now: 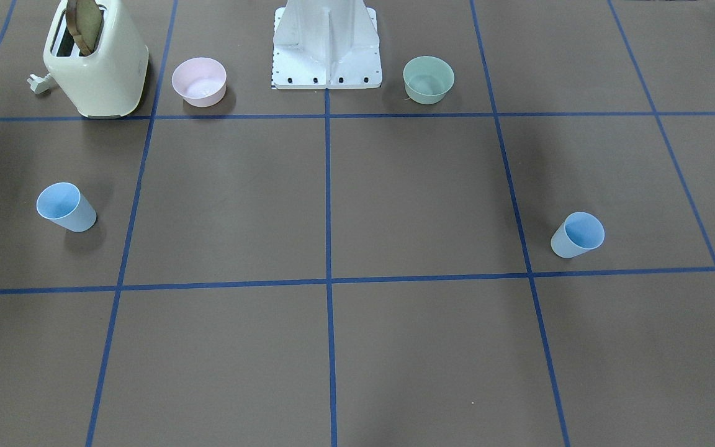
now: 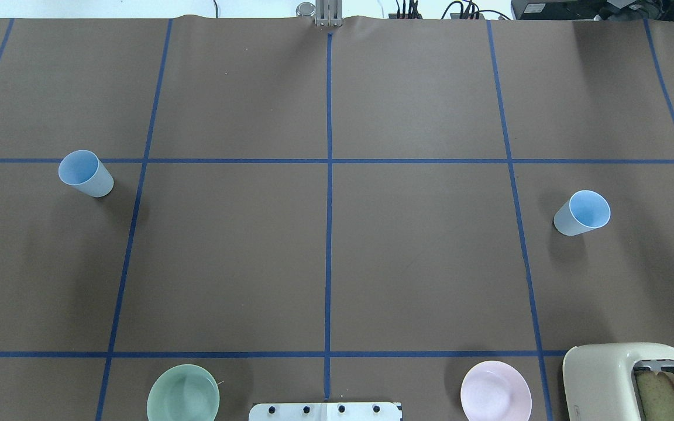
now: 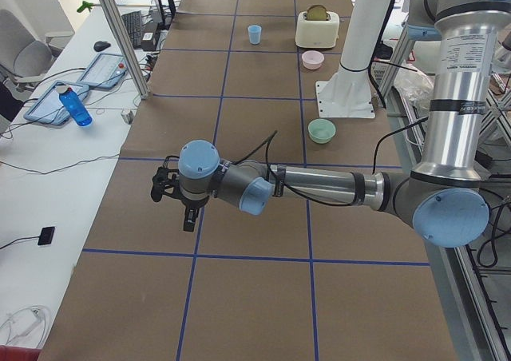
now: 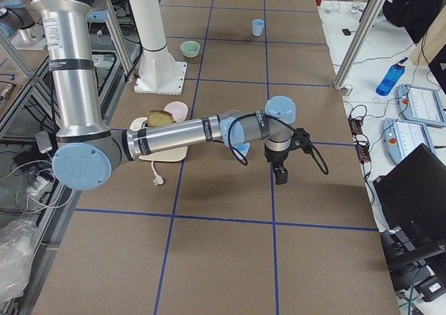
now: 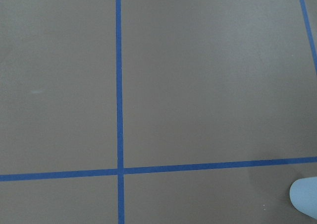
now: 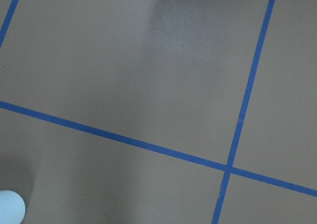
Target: Stack blue cups with both arms
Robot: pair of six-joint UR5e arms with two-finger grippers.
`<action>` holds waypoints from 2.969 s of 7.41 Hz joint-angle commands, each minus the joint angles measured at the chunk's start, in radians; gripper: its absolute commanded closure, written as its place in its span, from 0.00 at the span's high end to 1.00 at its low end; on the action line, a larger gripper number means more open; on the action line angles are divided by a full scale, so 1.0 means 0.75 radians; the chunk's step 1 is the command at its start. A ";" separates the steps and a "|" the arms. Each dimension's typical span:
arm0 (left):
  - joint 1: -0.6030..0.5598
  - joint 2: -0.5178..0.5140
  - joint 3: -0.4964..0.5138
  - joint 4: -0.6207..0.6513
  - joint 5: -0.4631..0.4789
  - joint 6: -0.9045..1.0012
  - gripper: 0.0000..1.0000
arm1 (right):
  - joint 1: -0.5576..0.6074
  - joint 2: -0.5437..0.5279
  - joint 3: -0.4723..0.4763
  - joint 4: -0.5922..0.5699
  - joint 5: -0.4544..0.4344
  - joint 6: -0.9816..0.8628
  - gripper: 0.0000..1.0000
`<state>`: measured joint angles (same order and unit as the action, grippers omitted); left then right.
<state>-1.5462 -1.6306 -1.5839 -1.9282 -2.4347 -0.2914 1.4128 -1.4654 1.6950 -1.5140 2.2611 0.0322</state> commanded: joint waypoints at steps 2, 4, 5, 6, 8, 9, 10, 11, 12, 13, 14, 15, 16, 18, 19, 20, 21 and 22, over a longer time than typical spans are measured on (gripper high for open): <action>0.000 0.000 -0.001 0.000 0.000 0.000 0.99 | 0.000 0.001 -0.004 0.000 -0.002 0.002 1.00; 0.000 0.000 -0.001 0.000 0.000 0.000 0.99 | -0.016 0.011 -0.026 0.000 -0.014 0.014 1.00; 0.000 -0.002 -0.001 0.000 0.000 0.000 0.99 | -0.016 0.011 -0.027 0.004 -0.016 0.012 1.00; 0.000 -0.002 -0.001 0.000 0.000 0.000 0.99 | -0.014 0.009 -0.012 0.004 -0.012 0.026 1.00; 0.000 -0.002 -0.003 0.002 0.000 -0.002 0.99 | -0.014 0.007 -0.010 0.034 -0.006 0.047 1.00; 0.000 -0.010 -0.003 0.004 0.002 -0.004 0.99 | -0.014 0.003 -0.008 0.039 0.020 0.108 1.00; 0.006 -0.024 -0.005 0.002 0.004 -0.057 0.99 | -0.014 -0.003 0.004 0.041 0.029 0.116 1.00; 0.055 -0.059 -0.009 0.002 0.009 -0.142 0.99 | -0.014 -0.004 0.024 0.041 0.031 0.153 1.00; 0.120 -0.086 -0.007 0.002 0.023 -0.165 0.99 | -0.014 0.007 0.031 0.043 0.033 0.212 1.00; 0.185 -0.118 -0.009 0.002 0.061 -0.259 0.99 | -0.014 0.007 0.047 0.041 0.037 0.217 1.00; 0.259 -0.145 -0.019 -0.004 0.129 -0.351 0.99 | -0.014 -0.003 0.063 0.039 0.039 0.219 1.00; 0.314 -0.149 -0.025 -0.002 0.166 -0.360 0.99 | -0.014 -0.004 0.070 0.039 0.043 0.223 1.00; 0.390 -0.180 -0.034 0.000 0.207 -0.463 0.99 | -0.014 -0.006 0.070 0.039 0.053 0.223 1.00; 0.539 -0.205 -0.054 0.000 0.293 -0.567 0.99 | -0.014 -0.008 0.068 0.039 0.059 0.235 1.00; 0.570 -0.203 -0.050 0.002 0.295 -0.569 0.99 | -0.012 -0.010 0.066 0.039 0.063 0.243 1.00; 0.619 -0.205 -0.036 0.000 0.295 -0.567 0.99 | -0.012 -0.012 0.068 0.039 0.065 0.243 1.00; 0.662 -0.203 -0.034 0.000 0.299 -0.565 0.99 | -0.012 -0.012 0.068 0.039 0.065 0.243 1.00; 0.691 -0.196 -0.038 0.000 0.325 -0.565 0.98 | -0.012 -0.010 0.066 0.039 0.063 0.245 1.00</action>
<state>-1.0629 -1.7818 -1.6119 -1.9280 -2.2077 -0.7150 1.4035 -1.4734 1.7452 -1.4849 2.3095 0.2147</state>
